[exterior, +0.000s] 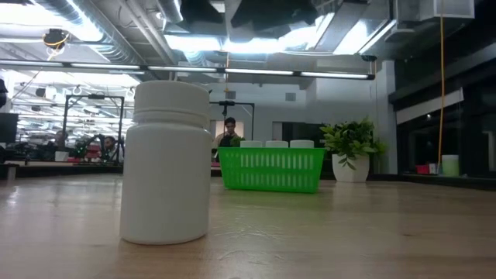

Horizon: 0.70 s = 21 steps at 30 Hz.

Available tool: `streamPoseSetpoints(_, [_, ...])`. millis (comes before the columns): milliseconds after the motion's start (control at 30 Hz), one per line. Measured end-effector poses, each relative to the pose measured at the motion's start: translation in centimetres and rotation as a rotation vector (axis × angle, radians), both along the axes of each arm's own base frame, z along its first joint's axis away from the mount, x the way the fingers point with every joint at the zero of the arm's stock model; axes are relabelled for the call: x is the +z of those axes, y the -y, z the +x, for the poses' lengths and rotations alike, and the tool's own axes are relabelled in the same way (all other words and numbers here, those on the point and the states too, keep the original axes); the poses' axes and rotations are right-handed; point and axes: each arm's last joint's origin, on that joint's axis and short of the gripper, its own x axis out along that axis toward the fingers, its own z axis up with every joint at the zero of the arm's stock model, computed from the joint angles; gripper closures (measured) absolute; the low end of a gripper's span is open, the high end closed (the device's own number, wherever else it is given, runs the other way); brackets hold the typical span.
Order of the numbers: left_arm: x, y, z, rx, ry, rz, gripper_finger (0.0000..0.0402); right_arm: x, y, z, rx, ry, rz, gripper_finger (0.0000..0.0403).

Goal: Pick and place pill bottles into a basket
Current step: Put the right medicine bottle into the green basket

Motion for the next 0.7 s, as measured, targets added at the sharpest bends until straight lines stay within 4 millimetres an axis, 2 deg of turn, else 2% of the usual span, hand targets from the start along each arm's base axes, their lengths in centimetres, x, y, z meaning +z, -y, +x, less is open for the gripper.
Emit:
streamPoseSetpoints(267, [-0.5, -0.2, 0.6, 0.027, -0.018, 0.019, 0.0072, -0.1, 0.1, 0.1, 0.022, -0.005, 0.015, 0.0267])
streamPoseSetpoints(700, [-0.7, 0.1, 1.2, -0.039, -0.005, -0.026, 0.0076, 0.1, 0.8, 0.4, 0.018, 0.007, 0.003, 0.0267])
